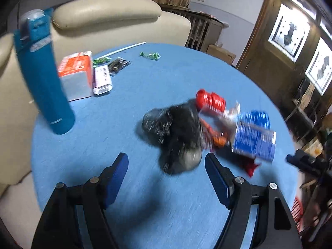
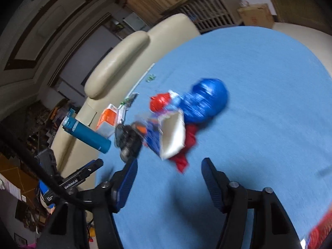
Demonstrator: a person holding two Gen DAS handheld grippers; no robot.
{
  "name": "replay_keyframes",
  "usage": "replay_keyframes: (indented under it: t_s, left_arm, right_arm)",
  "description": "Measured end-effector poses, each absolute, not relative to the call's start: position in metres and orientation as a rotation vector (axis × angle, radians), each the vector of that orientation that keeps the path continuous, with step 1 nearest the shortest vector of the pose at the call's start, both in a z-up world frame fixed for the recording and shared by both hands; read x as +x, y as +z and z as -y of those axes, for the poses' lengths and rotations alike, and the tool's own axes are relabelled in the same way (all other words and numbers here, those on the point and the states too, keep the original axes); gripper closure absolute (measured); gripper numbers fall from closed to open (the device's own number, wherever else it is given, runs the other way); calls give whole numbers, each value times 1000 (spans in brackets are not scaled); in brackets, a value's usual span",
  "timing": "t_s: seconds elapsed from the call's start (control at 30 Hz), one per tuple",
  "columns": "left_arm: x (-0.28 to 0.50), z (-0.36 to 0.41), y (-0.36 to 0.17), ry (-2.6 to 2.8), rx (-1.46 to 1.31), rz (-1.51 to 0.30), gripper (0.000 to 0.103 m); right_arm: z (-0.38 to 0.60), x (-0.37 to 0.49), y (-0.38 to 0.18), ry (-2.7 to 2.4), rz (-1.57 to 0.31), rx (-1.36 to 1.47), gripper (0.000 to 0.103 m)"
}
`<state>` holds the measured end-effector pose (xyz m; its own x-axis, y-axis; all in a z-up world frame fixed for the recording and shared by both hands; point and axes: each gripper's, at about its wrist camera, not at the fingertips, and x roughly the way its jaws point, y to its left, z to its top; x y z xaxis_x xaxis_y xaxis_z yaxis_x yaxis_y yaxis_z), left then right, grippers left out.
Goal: Collect trash
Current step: 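Grasp the white-blue box with the right tool while the left tool grasps the black bag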
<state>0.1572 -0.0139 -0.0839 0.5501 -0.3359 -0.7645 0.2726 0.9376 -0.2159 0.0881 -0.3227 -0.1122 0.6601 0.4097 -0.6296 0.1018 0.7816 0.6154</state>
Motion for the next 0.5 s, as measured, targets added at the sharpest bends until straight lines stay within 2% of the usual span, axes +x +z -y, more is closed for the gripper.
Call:
replay_keyframes:
  t_s: [0.43, 0.47, 0.5]
  left_arm:
    - [227, 57, -120, -371, -108, -1037, 26]
    - [229, 60, -125, -359, -97, -1044, 26]
    - [229, 61, -128, -359, -92, -1046, 27]
  right_arm:
    - [306, 169, -141, 175, -902, 638, 32]
    - [303, 171, -142, 185, -904, 630, 33]
    - [299, 172, -143, 186, -903, 612, 41]
